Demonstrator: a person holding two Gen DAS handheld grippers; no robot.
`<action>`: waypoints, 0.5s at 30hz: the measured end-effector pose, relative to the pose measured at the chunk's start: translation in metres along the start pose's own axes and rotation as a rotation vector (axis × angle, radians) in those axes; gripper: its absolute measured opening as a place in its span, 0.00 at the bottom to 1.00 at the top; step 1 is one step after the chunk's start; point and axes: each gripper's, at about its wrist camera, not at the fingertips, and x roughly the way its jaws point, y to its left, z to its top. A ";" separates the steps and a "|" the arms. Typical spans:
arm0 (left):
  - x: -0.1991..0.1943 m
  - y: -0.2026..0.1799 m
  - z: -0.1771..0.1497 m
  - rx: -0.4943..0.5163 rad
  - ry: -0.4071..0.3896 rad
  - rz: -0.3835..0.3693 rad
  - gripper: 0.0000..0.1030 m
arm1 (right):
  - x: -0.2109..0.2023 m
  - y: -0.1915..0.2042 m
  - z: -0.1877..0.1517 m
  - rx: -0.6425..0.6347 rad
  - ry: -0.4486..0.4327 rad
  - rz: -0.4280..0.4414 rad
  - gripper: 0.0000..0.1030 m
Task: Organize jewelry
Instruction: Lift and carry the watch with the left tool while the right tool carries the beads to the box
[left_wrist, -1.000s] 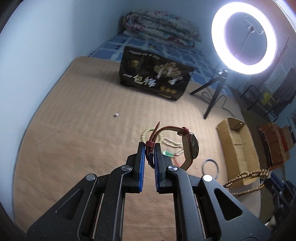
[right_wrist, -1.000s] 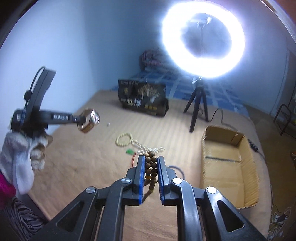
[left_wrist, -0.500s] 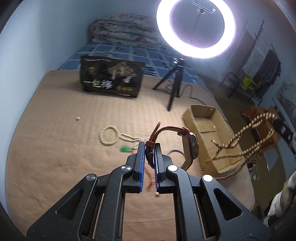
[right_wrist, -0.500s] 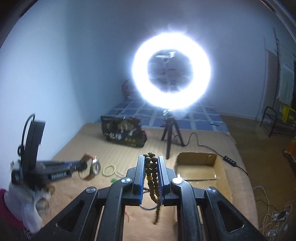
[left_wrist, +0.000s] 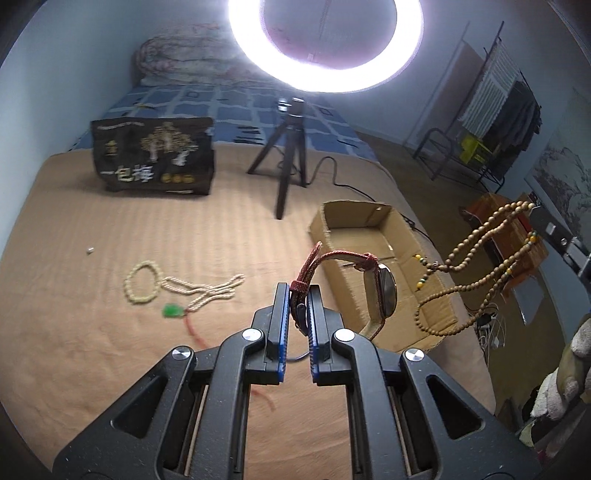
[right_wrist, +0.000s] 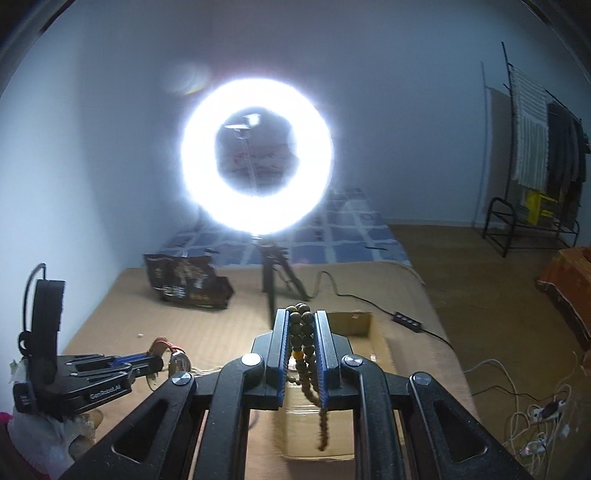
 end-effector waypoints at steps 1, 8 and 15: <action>0.005 -0.005 0.001 0.004 0.004 -0.006 0.07 | 0.003 -0.006 -0.002 0.004 0.008 -0.011 0.11; 0.047 -0.034 0.002 0.031 0.048 -0.022 0.07 | 0.027 -0.044 -0.018 0.040 0.084 -0.061 0.11; 0.084 -0.056 -0.003 0.046 0.096 -0.038 0.07 | 0.053 -0.071 -0.042 0.070 0.177 -0.081 0.11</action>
